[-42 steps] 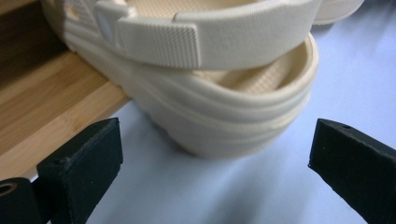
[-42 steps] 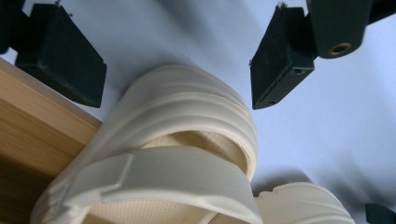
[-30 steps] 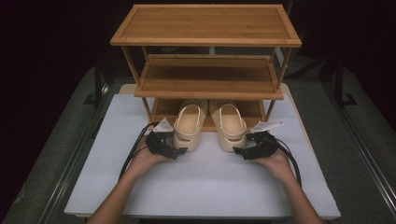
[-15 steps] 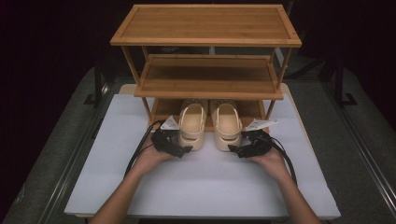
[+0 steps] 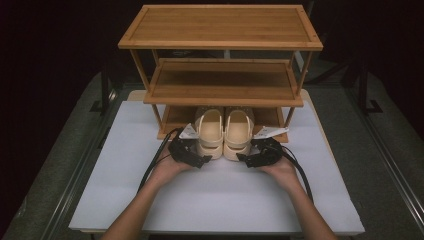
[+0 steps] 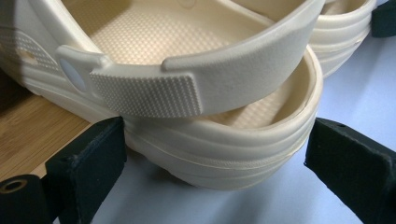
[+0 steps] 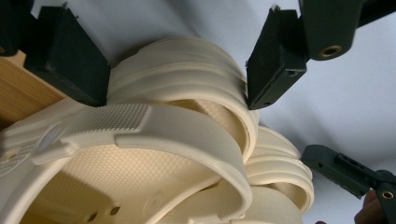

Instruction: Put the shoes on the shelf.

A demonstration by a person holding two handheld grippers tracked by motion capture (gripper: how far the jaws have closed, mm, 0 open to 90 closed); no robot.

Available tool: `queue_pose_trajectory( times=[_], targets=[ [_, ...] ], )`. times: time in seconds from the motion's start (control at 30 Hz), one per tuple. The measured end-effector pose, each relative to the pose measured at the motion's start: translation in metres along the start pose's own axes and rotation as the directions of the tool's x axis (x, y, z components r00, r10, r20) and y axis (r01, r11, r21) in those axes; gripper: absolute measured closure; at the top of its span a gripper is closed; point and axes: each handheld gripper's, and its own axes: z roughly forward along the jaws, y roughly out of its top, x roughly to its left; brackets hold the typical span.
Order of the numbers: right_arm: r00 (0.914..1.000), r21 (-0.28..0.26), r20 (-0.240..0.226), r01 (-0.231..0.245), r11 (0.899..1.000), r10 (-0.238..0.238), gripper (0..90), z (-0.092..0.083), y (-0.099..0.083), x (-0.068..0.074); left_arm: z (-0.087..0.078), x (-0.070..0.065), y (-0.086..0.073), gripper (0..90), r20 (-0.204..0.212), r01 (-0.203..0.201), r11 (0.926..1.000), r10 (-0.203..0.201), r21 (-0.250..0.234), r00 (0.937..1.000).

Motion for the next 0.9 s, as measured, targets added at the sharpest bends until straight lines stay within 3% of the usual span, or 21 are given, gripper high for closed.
queue_pose_trajectory(
  times=[0.13, 0.2, 0.37, 0.9],
  targets=[
    [0.9999, 0.033, 0.013, -0.007, 0.999, 0.006, 21.0, 0.001, -0.005, 0.002, 0.002, -0.001, -0.004, 5.3, 0.002, 0.032, 0.9994, -0.032, 0.012, 0.9995],
    [0.9998, 0.034, 0.021, -0.008, 0.999, 0.007, 20.5, 0.003, -0.007, 0.004, 0.005, -0.002, -0.005, 5.6, -0.016, 0.019, 0.9992, -0.018, 0.036, 0.9997],
    [0.9993, 0.011, 0.035, -0.014, 1.0, 0.014, 20.8, 0.005, -0.004, 0.004, 0.008, -0.002, -0.004, 6.3, -0.031, 0.015, 0.9991, -0.014, 0.039, 0.9994],
    [0.998, -0.004, 0.047, -0.043, 0.999, 0.043, 21.0, 0.02, 0.012, -0.016, 0.022, 0.022, 0.013, 6.6, -0.036, 0.034, 0.9975, -0.032, 0.062, 0.9988]
  ],
)
